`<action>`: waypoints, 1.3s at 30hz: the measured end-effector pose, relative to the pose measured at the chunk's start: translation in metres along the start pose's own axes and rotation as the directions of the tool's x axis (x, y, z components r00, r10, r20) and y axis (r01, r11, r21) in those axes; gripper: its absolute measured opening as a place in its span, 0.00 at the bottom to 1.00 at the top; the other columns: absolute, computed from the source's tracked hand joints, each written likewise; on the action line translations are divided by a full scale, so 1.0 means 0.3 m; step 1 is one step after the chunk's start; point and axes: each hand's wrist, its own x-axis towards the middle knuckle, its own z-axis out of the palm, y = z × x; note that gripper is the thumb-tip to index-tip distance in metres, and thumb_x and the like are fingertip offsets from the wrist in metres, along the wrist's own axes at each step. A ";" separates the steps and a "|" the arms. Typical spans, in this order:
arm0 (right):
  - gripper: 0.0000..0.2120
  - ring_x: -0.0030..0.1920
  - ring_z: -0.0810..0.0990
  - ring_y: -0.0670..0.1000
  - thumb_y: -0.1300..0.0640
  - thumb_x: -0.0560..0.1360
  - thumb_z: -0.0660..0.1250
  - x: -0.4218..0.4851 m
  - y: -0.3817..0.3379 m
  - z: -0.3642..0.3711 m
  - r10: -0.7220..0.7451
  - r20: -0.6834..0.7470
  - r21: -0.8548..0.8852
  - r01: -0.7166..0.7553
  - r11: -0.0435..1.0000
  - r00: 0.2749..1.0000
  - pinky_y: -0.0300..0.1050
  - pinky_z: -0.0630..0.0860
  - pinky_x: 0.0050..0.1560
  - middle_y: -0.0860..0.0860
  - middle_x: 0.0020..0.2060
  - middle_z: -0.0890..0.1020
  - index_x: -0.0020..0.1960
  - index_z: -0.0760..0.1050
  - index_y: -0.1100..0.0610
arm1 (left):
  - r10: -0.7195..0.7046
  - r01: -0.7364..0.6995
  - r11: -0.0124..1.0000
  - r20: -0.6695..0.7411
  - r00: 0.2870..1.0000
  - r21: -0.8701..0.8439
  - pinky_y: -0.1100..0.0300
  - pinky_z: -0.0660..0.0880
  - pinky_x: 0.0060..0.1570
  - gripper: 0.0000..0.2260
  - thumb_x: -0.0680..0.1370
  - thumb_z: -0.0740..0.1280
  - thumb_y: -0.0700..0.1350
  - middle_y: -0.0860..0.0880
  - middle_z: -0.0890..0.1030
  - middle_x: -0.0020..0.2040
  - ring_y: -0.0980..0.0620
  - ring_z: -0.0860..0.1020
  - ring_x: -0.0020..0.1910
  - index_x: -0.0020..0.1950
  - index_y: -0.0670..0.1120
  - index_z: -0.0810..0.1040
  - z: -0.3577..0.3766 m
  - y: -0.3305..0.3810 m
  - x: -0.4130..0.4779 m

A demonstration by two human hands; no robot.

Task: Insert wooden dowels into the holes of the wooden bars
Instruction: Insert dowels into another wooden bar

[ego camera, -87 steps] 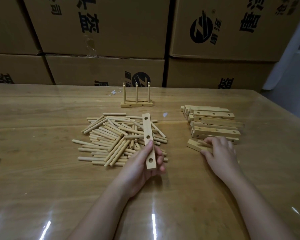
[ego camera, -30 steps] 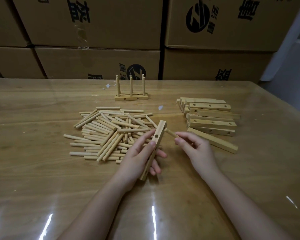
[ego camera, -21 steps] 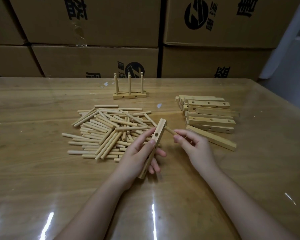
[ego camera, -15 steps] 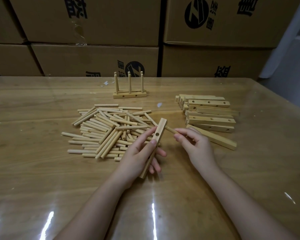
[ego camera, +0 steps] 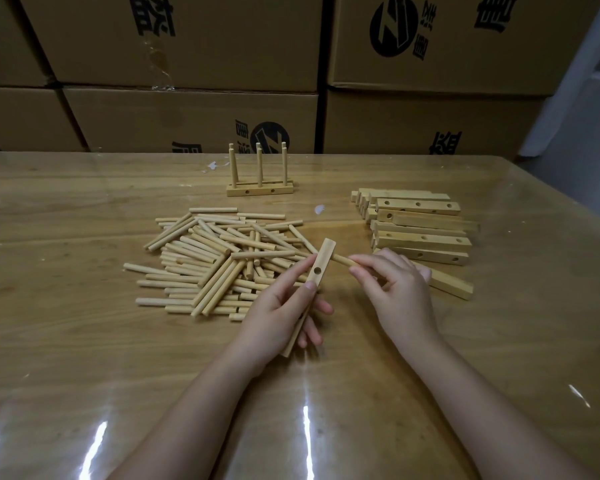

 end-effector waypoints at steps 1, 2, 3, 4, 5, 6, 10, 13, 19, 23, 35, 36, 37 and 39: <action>0.07 0.45 0.74 0.43 0.52 0.74 0.67 0.000 -0.001 0.000 -0.001 0.000 -0.001 0.001 1.000 1.000 0.44 0.56 0.48 0.38 0.39 0.76 0.51 0.81 0.47 | 0.000 0.000 1.000 0.001 1.000 -0.001 0.64 0.72 0.24 0.16 0.78 0.61 0.49 0.44 0.84 0.42 0.50 0.79 0.28 0.64 0.64 0.70 0.000 0.000 0.000; 0.07 0.45 0.74 0.44 0.52 0.74 0.68 0.000 -0.001 0.000 -0.003 -0.001 -0.003 0.003 1.000 1.000 0.44 0.56 0.48 0.38 0.39 0.75 0.51 0.81 0.48 | 0.002 -0.002 1.000 0.002 1.000 -0.001 0.64 0.72 0.24 0.16 0.77 0.62 0.50 0.44 0.84 0.42 0.50 0.79 0.28 0.64 0.64 0.70 0.000 -0.001 0.000; 0.07 0.44 0.74 0.44 0.52 0.74 0.68 0.000 -0.003 0.001 -0.003 -0.003 -0.004 0.003 1.000 1.000 0.44 0.56 0.48 0.38 0.39 0.75 0.51 0.81 0.48 | 0.004 -0.004 1.000 0.002 1.000 0.000 0.64 0.72 0.24 0.17 0.77 0.62 0.50 0.45 0.84 0.42 0.50 0.79 0.28 0.64 0.65 0.70 -0.001 -0.001 0.000; 0.07 0.44 0.74 0.44 0.53 0.74 0.68 0.000 -0.004 0.002 -0.004 -0.005 -0.005 0.004 1.000 1.000 0.44 0.56 0.48 0.38 0.39 0.75 0.51 0.81 0.48 | 0.006 -0.006 1.000 0.001 1.000 0.003 0.64 0.72 0.24 0.16 0.78 0.62 0.50 0.45 0.84 0.42 0.50 0.79 0.28 0.64 0.65 0.70 -0.002 -0.002 0.001; 0.07 0.44 0.74 0.44 0.53 0.74 0.68 0.000 -0.006 0.002 -0.007 -0.007 -0.005 0.007 1.000 1.000 0.44 0.56 0.47 0.38 0.39 0.75 0.51 0.81 0.48 | 0.008 -0.008 1.000 0.000 1.000 0.006 0.64 0.72 0.24 0.16 0.79 0.61 0.49 0.45 0.84 0.42 0.50 0.79 0.28 0.64 0.64 0.70 -0.002 -0.003 0.001; 0.07 0.44 0.74 0.44 0.53 0.73 0.68 -0.001 -0.007 0.002 -0.013 -0.011 -0.008 0.012 1.000 1.000 0.44 0.56 0.47 0.38 0.39 0.75 0.51 0.81 0.48 | 0.010 -0.010 1.000 0.000 1.000 0.009 0.64 0.72 0.24 0.16 0.80 0.61 0.48 0.45 0.84 0.42 0.50 0.79 0.27 0.64 0.64 0.70 -0.003 -0.003 0.001; 0.07 0.44 0.74 0.44 0.53 0.73 0.68 -0.004 -0.009 -0.001 -0.022 -0.016 -0.016 0.022 1.000 1.000 0.44 0.57 0.47 0.40 0.39 0.77 0.51 0.81 0.49 | 0.016 -0.017 1.000 0.005 1.000 0.018 0.64 0.72 0.24 0.16 0.80 0.61 0.48 0.45 0.84 0.42 0.51 0.79 0.27 0.65 0.63 0.69 -0.002 0.000 -0.002; 0.07 0.44 0.74 0.45 0.53 0.73 0.68 -0.002 -0.011 0.000 -0.022 -0.014 -0.010 0.022 1.000 1.000 0.44 0.57 0.47 0.40 0.39 0.77 0.51 0.81 0.49 | 0.019 -0.019 1.000 0.002 1.000 0.016 0.64 0.72 0.24 0.16 0.79 0.61 0.49 0.45 0.84 0.41 0.51 0.78 0.27 0.65 0.63 0.69 0.000 0.001 -0.003; 0.07 0.45 0.75 0.46 0.54 0.74 0.68 -0.001 -0.011 -0.004 -0.028 -0.003 -0.007 0.028 1.000 1.000 0.45 0.57 0.48 0.40 0.40 0.76 0.50 0.81 0.49 | 0.022 -0.022 0.999 -0.002 1.000 0.028 0.64 0.71 0.23 0.16 0.79 0.61 0.49 0.45 0.84 0.41 0.51 0.78 0.26 0.64 0.64 0.69 -0.001 0.001 -0.004; 0.06 0.45 0.75 0.46 0.54 0.74 0.68 -0.002 -0.015 0.001 -0.028 0.000 -0.010 0.028 1.000 1.000 0.44 0.57 0.47 0.39 0.39 0.76 0.50 0.81 0.50 | 0.023 -0.022 0.998 -0.002 1.000 0.052 0.64 0.71 0.23 0.16 0.80 0.60 0.47 0.46 0.84 0.42 0.52 0.77 0.26 0.63 0.66 0.70 -0.003 0.003 -0.008; 0.08 0.48 0.75 0.45 0.53 0.75 0.66 0.009 -0.010 -0.002 0.010 0.056 0.038 -0.012 0.999 0.998 0.44 0.59 0.51 0.40 0.41 0.77 0.52 0.80 0.50 | 0.007 -0.007 0.999 0.001 1.000 0.042 0.63 0.73 0.25 0.16 0.80 0.60 0.46 0.46 0.84 0.41 0.50 0.79 0.28 0.65 0.63 0.69 0.002 0.010 -0.006; 0.08 0.49 0.75 0.45 0.53 0.75 0.66 0.011 -0.011 -0.002 0.012 0.064 0.045 -0.015 0.999 0.998 0.44 0.59 0.53 0.40 0.42 0.77 0.53 0.80 0.49 | 0.003 -0.003 1.000 -0.005 1.000 0.017 0.63 0.74 0.25 0.16 0.80 0.60 0.46 0.45 0.84 0.41 0.50 0.79 0.28 0.66 0.61 0.70 0.002 0.012 -0.006; 0.10 0.50 0.75 0.44 0.53 0.74 0.67 0.010 -0.012 -0.003 0.017 0.072 0.068 -0.022 0.997 0.997 0.44 0.60 0.55 0.39 0.43 0.77 0.55 0.79 0.49 | 0.003 -0.003 1.000 -0.015 1.000 -0.015 0.63 0.74 0.25 0.16 0.80 0.61 0.45 0.45 0.84 0.41 0.50 0.79 0.28 0.66 0.60 0.70 0.001 0.013 -0.004; 0.13 0.51 0.76 0.42 0.53 0.72 0.69 0.008 -0.011 -0.007 0.036 0.061 0.171 -0.046 0.984 0.998 0.46 0.65 0.60 0.38 0.45 0.78 0.57 0.77 0.47 | 0.006 -0.011 0.997 -0.055 0.998 -0.080 0.63 0.73 0.24 0.15 0.80 0.60 0.44 0.43 0.83 0.40 0.50 0.79 0.27 0.64 0.59 0.71 -0.004 0.014 -0.001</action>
